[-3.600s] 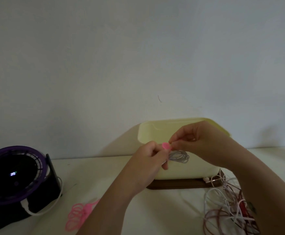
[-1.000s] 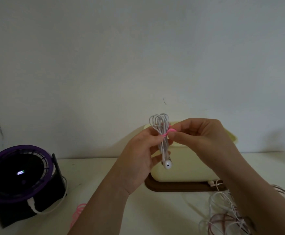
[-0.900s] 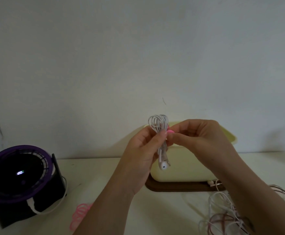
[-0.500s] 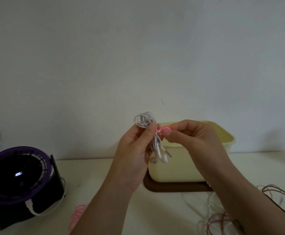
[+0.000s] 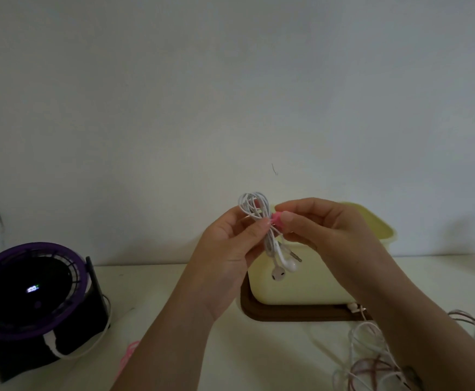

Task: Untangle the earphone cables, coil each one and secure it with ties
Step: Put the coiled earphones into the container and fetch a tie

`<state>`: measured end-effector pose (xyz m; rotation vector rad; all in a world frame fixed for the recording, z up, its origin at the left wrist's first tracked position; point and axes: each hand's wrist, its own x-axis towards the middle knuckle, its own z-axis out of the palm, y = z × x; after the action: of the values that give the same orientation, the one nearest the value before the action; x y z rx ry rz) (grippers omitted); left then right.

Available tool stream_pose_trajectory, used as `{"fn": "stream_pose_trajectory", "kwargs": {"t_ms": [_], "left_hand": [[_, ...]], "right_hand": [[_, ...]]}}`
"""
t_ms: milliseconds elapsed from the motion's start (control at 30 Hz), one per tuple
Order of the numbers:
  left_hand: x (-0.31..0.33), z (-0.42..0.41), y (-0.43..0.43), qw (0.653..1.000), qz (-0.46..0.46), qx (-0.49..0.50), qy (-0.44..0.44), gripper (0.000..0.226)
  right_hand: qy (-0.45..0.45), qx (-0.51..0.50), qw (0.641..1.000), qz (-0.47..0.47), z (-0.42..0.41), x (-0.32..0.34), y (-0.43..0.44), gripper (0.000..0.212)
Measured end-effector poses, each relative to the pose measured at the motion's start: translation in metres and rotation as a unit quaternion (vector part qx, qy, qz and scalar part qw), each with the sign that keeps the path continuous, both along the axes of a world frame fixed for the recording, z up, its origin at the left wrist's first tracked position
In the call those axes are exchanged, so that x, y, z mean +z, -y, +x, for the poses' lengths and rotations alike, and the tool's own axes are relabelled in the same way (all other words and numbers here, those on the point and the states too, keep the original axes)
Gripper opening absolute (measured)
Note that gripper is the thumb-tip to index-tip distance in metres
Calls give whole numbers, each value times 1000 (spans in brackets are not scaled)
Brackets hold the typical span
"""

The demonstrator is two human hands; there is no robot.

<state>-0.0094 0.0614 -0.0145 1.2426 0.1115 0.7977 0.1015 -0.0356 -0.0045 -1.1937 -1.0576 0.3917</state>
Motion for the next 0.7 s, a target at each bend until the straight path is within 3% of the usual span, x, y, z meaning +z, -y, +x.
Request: {"fn": "stream_pose_trajectory", "kwargs": {"t_ms": [67,200,333,400,467,567,600,700], "left_hand": [[0,0,-3,1000,0,16,-9,36],[-2,1,-3,999,-13,19,-29,45],[-6,3,-4,995,-94,-29,-14,35],[-7,4,-5,995,-100,-1,-16,35],[-7,3,-6,997,-49,53,-34,34],[-5,-3,-4,972,145,135,-122,15],[-4,-5,-3,960,196,139,-144,11],[-3,-5,4,958,219,100,-155,12]], "right_hand": [[24,0,1000,-14,2,0,1,21],[77,-22,997,-8,3,-1,2,6],[223,-66,972,20,1,-1,3,15],[293,-86,952,2,3,-2,4,16],[267,-58,961,-43,7,2,9,10],[136,-29,987,-77,21,3,11,60],[107,-16,991,-81,22,3,11,63],[124,21,990,-60,21,0,7,16]]}}
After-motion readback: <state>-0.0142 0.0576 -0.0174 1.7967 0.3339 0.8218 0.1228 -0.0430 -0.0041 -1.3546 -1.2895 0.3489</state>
